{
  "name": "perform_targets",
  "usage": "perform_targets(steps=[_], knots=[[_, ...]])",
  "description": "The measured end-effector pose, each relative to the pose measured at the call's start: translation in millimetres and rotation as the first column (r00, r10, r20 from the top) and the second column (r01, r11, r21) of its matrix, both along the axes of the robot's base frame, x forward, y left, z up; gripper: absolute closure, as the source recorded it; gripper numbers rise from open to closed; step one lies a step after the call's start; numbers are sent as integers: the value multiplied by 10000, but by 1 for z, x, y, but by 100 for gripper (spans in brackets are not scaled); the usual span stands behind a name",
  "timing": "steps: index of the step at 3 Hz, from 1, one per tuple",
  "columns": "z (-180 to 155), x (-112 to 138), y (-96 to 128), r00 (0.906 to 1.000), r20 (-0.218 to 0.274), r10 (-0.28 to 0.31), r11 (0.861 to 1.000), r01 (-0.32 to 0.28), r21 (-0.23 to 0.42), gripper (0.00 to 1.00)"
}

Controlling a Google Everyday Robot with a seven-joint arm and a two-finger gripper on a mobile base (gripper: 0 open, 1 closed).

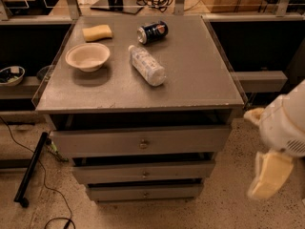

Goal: Open bottom drawer

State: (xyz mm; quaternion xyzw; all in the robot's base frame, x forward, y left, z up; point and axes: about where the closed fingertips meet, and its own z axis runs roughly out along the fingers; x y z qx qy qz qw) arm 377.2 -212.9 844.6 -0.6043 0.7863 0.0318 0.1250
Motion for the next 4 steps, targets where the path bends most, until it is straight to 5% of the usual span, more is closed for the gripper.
perform_targets(steps=[2,4], knots=[[-94,-13,27,9996,-71,275,9979,-271,597,0],[-171,-12,44,9944,-894,556,9939,-465,1004,0]])
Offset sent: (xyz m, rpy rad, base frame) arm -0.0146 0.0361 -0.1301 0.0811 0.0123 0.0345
